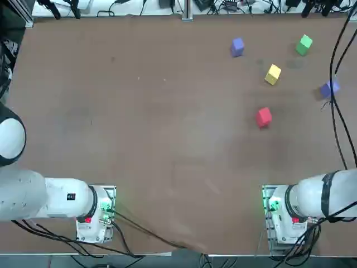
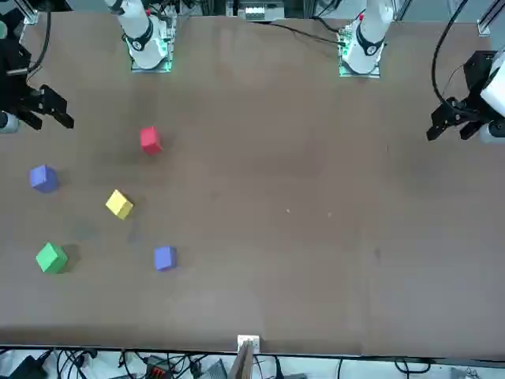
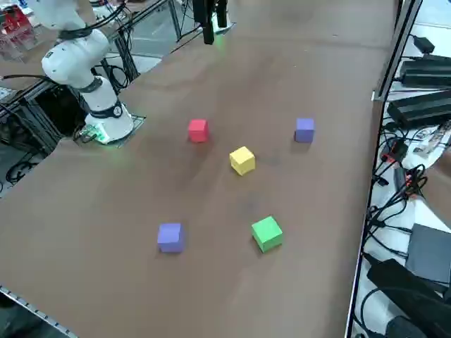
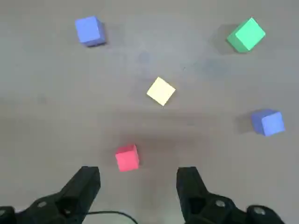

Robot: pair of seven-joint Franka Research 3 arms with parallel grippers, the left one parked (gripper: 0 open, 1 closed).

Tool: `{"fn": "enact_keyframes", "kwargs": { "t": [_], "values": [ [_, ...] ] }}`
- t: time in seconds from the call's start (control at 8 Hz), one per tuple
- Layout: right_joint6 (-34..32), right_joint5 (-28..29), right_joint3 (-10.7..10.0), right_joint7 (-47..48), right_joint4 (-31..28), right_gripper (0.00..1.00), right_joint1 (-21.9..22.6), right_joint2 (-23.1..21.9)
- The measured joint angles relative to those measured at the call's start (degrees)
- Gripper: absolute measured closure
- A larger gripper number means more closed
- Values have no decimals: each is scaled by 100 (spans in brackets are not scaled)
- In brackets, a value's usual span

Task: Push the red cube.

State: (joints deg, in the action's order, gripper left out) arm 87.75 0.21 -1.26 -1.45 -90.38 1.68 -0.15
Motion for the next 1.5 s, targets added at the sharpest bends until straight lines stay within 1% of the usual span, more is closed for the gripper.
{"fn": "enact_keyframes", "kwargs": {
  "t": [0.38, 0.5, 0.62, 0.75, 0.88, 1.25, 1.5],
  "values": [
    [0, 13, 1, 1, -2, 0, 2, 11],
    [6, 42, 17, 144, -23, 0, 18, 54],
    [129, 68, 46, 457, -118, 0, 87, 132],
    [458, 78, 68, 856, -333, 0, 231, 213],
    [873, 85, 92, 1256, -703, 0, 399, 276],
    [2057, 91, 123, 2970, -2177, 1, 1040, 366],
    [2722, 92, 128, 3951, -3051, 6, 1398, 339]
  ]
}}
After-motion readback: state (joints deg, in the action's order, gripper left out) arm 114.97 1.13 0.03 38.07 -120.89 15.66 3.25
